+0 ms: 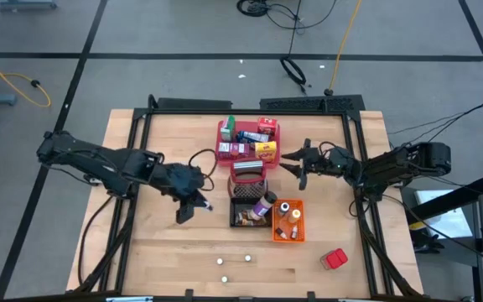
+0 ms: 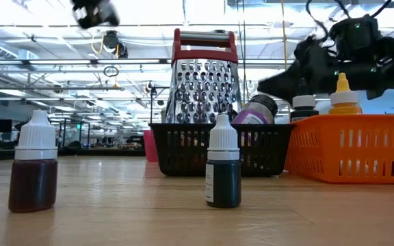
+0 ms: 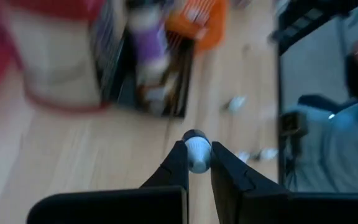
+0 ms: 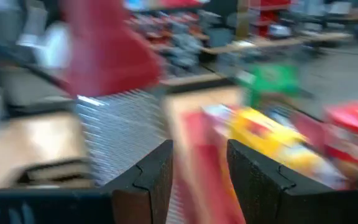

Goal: Pick & Place Kitchen Items
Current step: Put the small black food coloring bottle into the orange bin

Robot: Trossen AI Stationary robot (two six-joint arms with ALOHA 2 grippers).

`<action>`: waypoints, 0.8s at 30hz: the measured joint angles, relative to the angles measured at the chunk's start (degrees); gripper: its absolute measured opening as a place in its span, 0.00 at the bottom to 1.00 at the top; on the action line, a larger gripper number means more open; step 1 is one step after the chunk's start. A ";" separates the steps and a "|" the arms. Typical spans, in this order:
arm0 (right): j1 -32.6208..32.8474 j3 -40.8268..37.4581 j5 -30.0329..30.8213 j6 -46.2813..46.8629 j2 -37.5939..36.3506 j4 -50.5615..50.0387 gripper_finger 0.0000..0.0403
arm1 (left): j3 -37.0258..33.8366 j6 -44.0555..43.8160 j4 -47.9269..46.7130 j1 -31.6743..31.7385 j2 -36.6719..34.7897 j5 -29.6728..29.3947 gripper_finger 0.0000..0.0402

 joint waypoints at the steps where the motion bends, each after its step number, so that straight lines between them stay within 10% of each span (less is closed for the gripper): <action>1: 0.00 0.00 -2.95 0.92 0.00 1.47 0.35 | 0.77 1.42 1.15 0.00 0.00 -0.13 0.06; 9: 5.90 0.58 -14.69 10.11 -0.04 10.89 0.35 | 3.46 8.97 5.41 0.69 2.89 -1.33 0.06; 24: 23.81 15.75 -6.67 2.62 0.00 -12.93 0.35 | 8.16 12.22 7.41 4.30 15.13 1.81 0.06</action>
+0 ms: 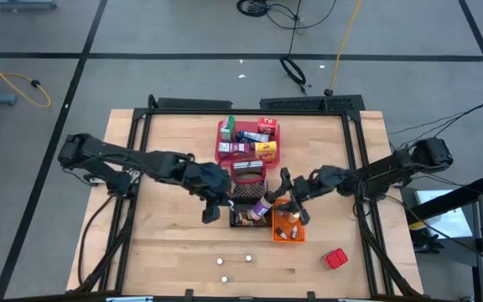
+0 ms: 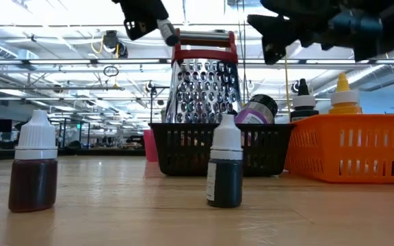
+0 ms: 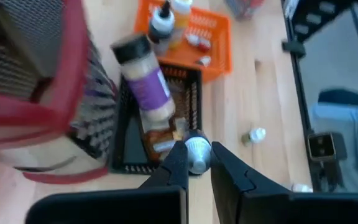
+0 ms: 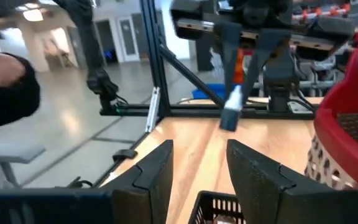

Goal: Pick & Place Kitchen Items
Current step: Put the small black food coloring bottle into the orange bin

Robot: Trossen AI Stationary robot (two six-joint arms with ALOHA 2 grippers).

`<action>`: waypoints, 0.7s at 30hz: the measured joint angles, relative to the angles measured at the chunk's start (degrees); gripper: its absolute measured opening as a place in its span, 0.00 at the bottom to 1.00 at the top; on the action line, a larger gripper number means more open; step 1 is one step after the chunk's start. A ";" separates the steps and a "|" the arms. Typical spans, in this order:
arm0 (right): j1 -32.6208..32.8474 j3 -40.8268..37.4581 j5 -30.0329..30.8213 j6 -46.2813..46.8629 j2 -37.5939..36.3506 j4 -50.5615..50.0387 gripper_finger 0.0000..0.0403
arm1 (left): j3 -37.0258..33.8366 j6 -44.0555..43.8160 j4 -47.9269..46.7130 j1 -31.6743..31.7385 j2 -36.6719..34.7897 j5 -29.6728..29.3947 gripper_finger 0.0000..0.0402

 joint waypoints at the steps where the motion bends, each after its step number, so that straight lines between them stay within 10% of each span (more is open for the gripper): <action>1: 0.63 1.19 1.24 -0.28 0.00 -2.07 0.35 | 1.12 0.57 -0.64 -0.10 1.25 0.45 0.06; 21: 5.57 5.60 8.90 0.70 2.57 -8.64 0.35 | 20.67 11.76 -5.83 -2.03 15.76 0.79 0.07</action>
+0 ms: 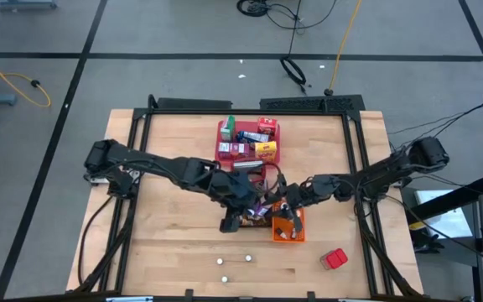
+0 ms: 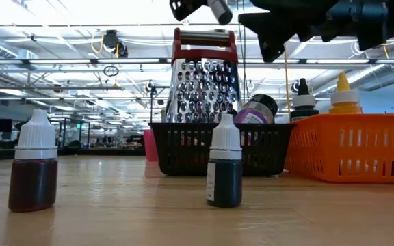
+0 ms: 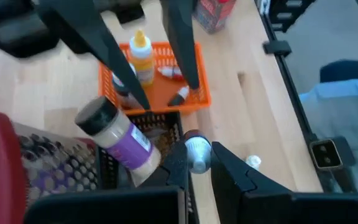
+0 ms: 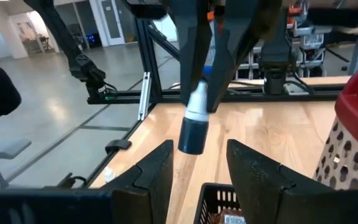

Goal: Pick & Place Kitchen Items
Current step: Put the small black food coloring bottle into the orange bin

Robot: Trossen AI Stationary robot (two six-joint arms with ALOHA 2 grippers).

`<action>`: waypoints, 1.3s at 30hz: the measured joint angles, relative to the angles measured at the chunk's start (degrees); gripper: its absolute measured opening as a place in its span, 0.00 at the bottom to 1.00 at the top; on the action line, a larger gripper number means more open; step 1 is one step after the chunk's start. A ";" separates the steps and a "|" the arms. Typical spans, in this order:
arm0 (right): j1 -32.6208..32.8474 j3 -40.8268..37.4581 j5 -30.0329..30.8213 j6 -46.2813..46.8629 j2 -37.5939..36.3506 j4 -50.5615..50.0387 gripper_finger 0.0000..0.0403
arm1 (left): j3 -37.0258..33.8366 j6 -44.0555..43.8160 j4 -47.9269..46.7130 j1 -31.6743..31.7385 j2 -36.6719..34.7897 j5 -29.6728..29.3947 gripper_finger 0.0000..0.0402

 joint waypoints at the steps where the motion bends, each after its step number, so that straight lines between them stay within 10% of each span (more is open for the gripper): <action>1: 0.00 0.37 0.00 0.23 0.58 -0.05 0.35 | 0.00 0.02 0.56 0.03 -0.04 -0.52 0.07; 20: -0.02 7.48 -0.24 -0.28 8.57 -0.06 0.34 | 0.08 0.88 -0.32 0.11 -0.11 -1.39 0.08; 30: -0.07 7.48 0.11 -1.52 8.57 -0.51 0.10 | 0.07 1.26 -0.50 0.07 -0.11 -2.30 0.08; 39: -0.07 7.48 0.05 -1.89 8.57 -0.60 0.10 | 0.02 1.47 -0.47 0.07 -0.11 -2.30 0.08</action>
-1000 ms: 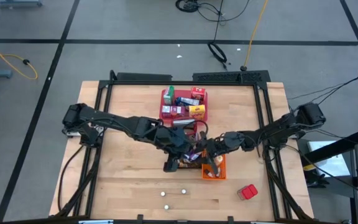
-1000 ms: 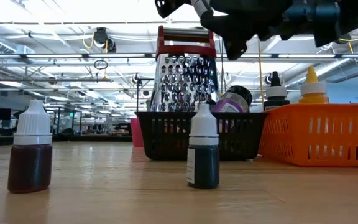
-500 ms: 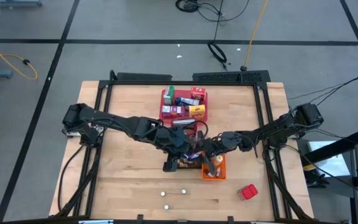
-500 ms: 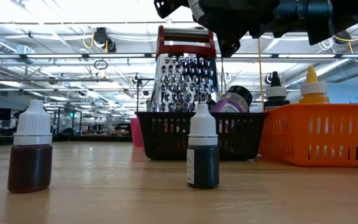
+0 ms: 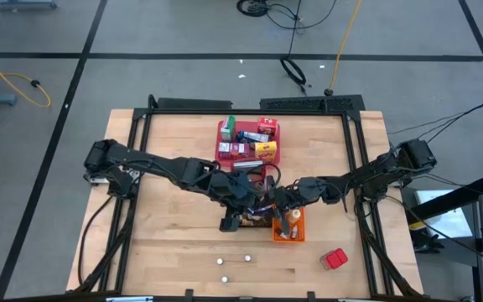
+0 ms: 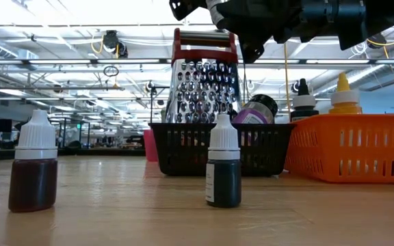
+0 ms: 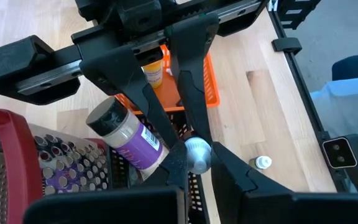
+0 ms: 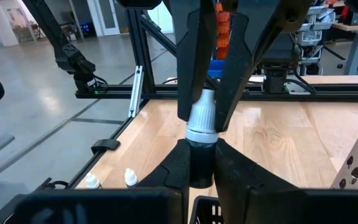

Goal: Pick & Place Kitchen Items
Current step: Put the small black food coloring bottle into the orange bin

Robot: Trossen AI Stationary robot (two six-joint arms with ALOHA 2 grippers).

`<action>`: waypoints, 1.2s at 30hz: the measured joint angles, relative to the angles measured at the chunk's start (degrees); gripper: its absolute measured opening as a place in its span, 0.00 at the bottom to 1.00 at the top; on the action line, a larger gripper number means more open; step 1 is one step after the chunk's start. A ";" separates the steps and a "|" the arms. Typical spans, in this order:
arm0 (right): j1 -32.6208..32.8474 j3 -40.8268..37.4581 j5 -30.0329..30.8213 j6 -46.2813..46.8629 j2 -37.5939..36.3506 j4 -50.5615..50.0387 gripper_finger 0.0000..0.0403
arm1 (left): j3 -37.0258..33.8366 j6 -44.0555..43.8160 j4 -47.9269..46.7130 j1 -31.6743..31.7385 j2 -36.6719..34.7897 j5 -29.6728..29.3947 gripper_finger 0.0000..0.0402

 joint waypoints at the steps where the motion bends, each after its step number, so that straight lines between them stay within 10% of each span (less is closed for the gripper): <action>1: 0.00 0.00 -0.01 0.03 0.00 0.01 0.10 | 0.00 -0.08 -0.02 0.00 0.00 0.00 0.08; 21: 0.39 -0.09 -0.71 -1.62 -3.40 -5.58 0.10 | -0.04 1.02 -4.95 1.96 -4.52 -0.45 0.41; 36: 5.86 -8.22 10.77 0.82 -21.40 -24.07 0.10 | -1.11 -5.97 -17.99 0.23 -7.02 -8.77 0.37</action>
